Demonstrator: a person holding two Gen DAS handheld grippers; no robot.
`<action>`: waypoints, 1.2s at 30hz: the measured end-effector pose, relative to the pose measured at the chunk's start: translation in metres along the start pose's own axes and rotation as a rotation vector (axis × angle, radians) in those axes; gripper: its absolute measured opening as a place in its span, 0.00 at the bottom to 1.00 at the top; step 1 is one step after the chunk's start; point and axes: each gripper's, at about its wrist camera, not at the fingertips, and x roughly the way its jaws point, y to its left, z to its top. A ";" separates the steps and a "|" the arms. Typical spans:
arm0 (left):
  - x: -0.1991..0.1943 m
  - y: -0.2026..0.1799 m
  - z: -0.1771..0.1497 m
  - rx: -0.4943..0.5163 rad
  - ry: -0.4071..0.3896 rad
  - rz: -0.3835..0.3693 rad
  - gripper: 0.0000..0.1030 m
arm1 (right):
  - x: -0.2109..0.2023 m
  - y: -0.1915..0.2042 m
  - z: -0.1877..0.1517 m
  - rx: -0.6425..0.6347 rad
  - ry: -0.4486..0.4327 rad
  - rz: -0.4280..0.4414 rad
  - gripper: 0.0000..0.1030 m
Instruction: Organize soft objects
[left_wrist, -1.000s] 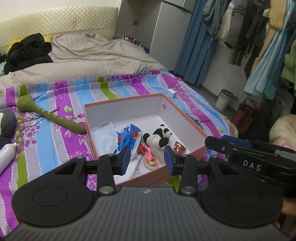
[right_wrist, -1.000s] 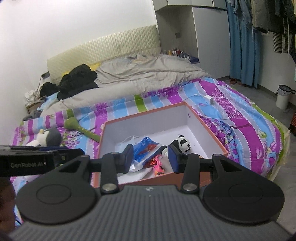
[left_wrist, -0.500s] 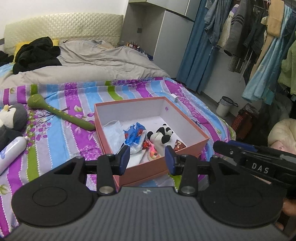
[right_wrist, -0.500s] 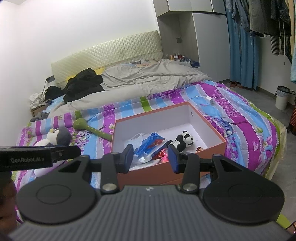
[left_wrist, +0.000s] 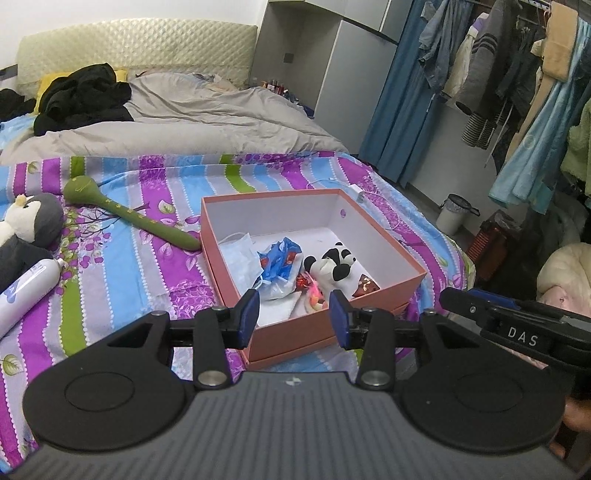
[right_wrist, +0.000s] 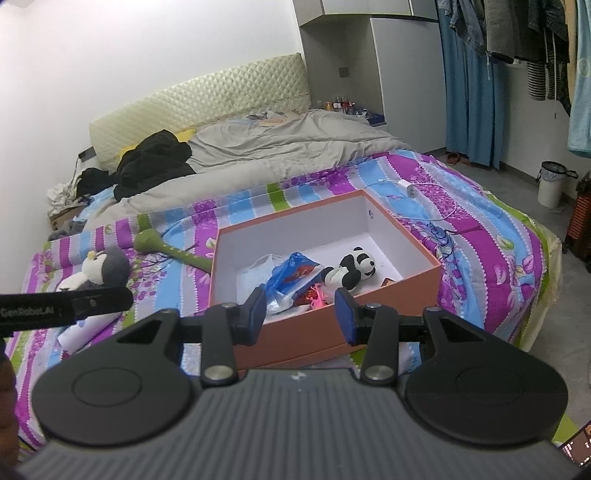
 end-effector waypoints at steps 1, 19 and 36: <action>0.000 0.001 0.000 -0.003 -0.001 0.000 0.47 | 0.000 0.001 0.000 -0.003 -0.003 -0.005 0.43; 0.006 0.018 0.003 -0.027 0.011 0.034 1.00 | 0.009 0.000 -0.001 0.018 0.021 -0.024 0.92; 0.007 0.019 0.006 -0.015 0.017 0.079 1.00 | 0.009 0.004 0.000 0.014 0.022 -0.024 0.92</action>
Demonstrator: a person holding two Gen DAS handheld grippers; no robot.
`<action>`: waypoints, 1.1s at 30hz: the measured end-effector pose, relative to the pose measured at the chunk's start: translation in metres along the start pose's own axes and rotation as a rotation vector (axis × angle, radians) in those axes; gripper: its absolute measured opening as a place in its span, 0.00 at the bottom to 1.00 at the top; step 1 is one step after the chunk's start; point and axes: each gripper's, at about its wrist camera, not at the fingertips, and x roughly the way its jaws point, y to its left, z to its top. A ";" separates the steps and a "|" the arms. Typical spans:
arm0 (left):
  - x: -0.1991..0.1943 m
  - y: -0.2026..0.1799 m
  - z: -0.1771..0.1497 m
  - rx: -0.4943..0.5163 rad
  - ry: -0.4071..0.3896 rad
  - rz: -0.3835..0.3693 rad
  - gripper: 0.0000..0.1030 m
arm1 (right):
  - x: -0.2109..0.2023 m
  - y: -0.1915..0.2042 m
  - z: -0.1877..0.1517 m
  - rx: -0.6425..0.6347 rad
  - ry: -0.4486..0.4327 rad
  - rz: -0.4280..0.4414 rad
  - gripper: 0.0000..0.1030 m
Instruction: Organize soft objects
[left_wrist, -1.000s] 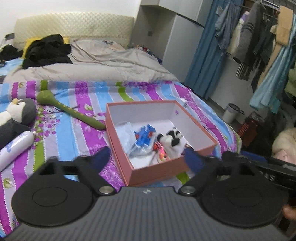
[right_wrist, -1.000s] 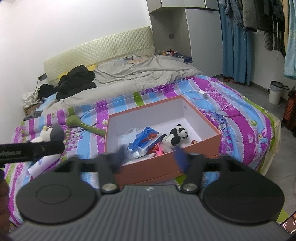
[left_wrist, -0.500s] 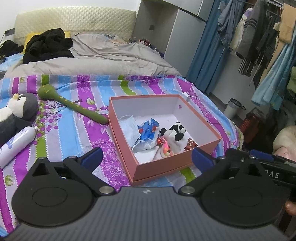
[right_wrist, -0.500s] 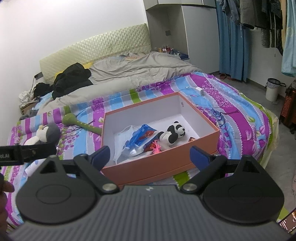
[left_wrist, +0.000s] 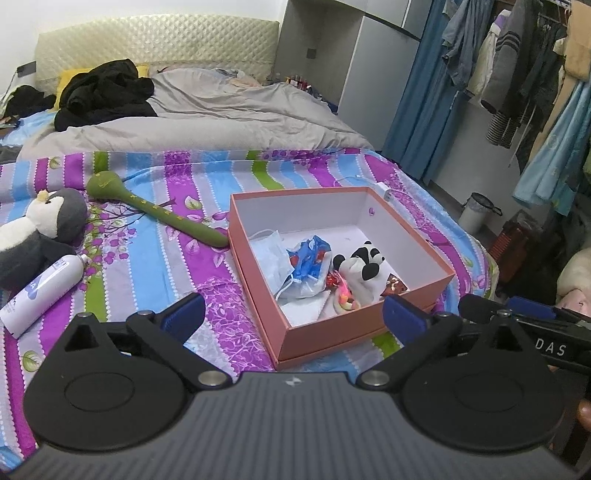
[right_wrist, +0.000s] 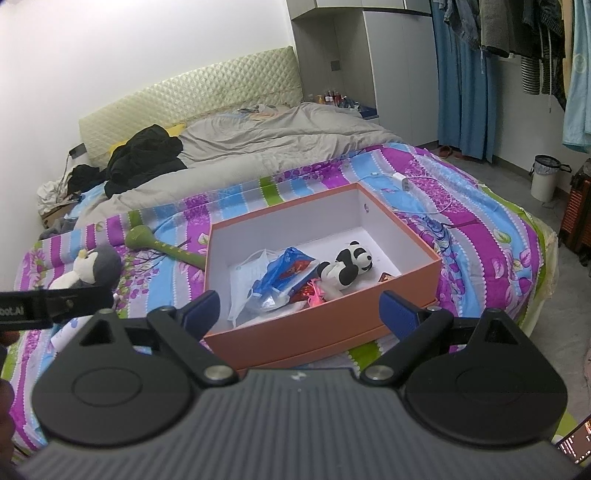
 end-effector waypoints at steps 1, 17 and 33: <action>0.000 -0.001 0.000 -0.001 0.000 0.001 1.00 | 0.000 0.001 0.000 -0.001 0.000 0.000 0.92; 0.000 -0.004 0.003 0.014 0.003 0.008 1.00 | 0.005 0.001 0.005 -0.001 -0.005 0.004 0.92; 0.020 -0.002 0.008 0.024 0.037 0.034 1.00 | 0.022 -0.001 0.004 -0.006 0.029 0.001 0.92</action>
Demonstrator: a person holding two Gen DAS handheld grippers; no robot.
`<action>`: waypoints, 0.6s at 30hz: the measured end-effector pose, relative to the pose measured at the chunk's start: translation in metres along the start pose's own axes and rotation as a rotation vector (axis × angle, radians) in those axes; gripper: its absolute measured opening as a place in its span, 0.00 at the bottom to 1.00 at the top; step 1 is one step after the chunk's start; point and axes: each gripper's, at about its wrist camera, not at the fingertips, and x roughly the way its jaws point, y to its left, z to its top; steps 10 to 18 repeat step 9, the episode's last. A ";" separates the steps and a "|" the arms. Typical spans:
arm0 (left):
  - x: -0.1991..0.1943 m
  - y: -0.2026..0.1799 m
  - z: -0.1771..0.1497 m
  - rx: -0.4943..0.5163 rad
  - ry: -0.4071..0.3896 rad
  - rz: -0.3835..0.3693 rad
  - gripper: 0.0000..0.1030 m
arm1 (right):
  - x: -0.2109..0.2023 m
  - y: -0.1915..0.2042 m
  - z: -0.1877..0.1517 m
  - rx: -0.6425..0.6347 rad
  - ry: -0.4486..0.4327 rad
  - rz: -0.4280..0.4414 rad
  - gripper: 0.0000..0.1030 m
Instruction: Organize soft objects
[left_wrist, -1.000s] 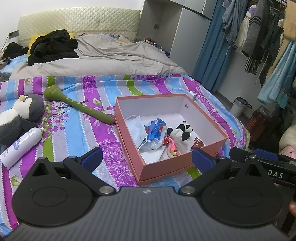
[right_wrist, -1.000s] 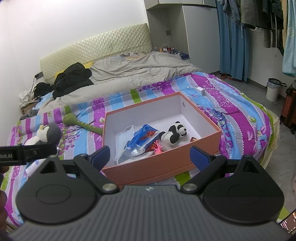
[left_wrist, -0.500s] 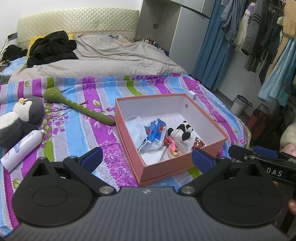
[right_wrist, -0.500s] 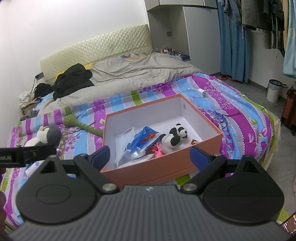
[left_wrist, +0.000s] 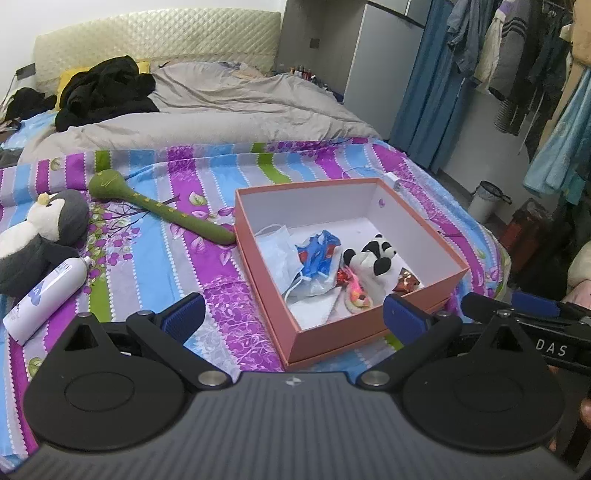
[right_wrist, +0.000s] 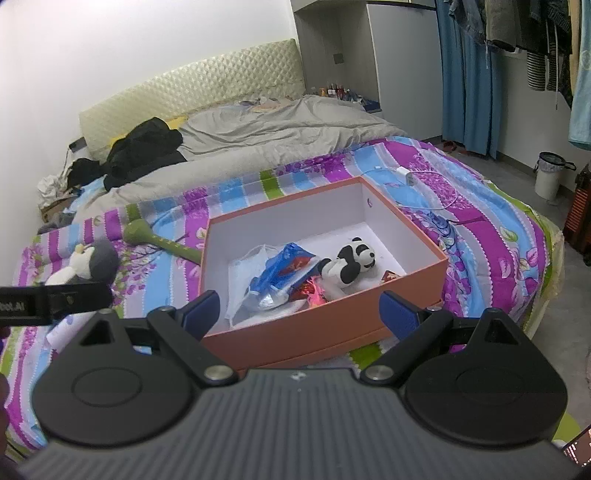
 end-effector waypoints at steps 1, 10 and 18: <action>0.001 0.001 0.001 0.001 0.003 0.002 1.00 | 0.001 0.000 0.000 0.000 0.003 -0.001 0.92; 0.010 -0.003 0.003 0.013 0.018 -0.013 1.00 | 0.007 -0.003 0.001 0.013 0.021 -0.008 0.92; 0.010 -0.003 0.003 0.013 0.018 -0.013 1.00 | 0.007 -0.003 0.001 0.013 0.021 -0.008 0.92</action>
